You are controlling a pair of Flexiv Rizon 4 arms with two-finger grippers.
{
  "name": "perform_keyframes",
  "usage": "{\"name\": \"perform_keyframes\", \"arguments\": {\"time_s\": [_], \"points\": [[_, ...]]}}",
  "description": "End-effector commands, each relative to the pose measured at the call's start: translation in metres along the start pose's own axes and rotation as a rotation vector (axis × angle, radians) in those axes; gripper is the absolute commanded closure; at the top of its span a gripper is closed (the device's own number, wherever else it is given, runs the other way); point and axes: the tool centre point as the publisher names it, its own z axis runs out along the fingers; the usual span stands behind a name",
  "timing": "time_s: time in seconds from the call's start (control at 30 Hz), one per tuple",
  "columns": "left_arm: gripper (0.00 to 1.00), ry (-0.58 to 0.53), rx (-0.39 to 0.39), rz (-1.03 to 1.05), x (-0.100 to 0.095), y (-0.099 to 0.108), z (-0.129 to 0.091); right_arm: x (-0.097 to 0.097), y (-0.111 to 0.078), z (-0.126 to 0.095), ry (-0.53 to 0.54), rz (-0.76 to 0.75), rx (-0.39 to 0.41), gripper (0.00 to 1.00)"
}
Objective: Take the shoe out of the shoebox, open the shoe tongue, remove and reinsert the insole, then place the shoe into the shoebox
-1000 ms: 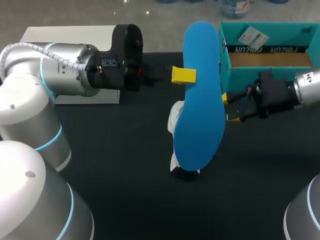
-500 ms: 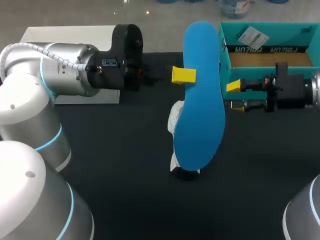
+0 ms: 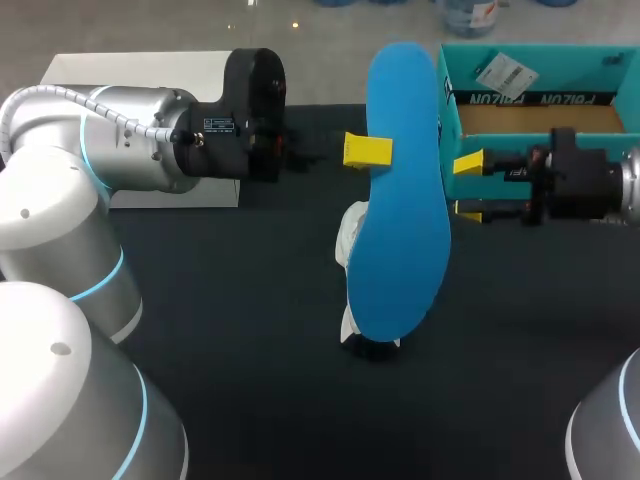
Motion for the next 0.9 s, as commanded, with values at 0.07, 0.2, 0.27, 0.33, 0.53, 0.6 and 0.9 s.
{"name": "perform_keyframes", "arguments": {"time_s": [0.07,0.2,0.27,0.33,0.53,0.6,0.9], "points": [[1.00,0.001,0.002,0.001,-0.001,0.000,0.001,0.010,0.033,0.004,0.081,0.035,0.082,0.00],[1.00,0.001,0.002,0.001,-0.001,0.000,0.001,0.024,0.043,0.003,0.060,0.046,0.117,0.00],[1.00,0.001,0.002,0.001,-0.001,0.000,0.001,0.030,0.045,0.003,0.060,0.056,0.126,0.00],[1.00,0.001,0.002,0.001,-0.001,0.000,0.001,0.037,0.046,0.002,0.066,0.066,0.128,0.00],[1.00,0.001,0.002,0.001,-0.001,0.000,0.001,0.057,0.044,-0.001,0.083,0.060,0.114,0.00],[1.00,0.001,0.002,0.001,-0.001,0.000,0.001,0.058,0.044,-0.002,0.087,0.062,0.096,0.00],[1.00,0.001,0.002,0.001,-0.001,0.000,0.001,0.058,0.044,-0.002,0.087,0.062,0.096,0.00]]}}
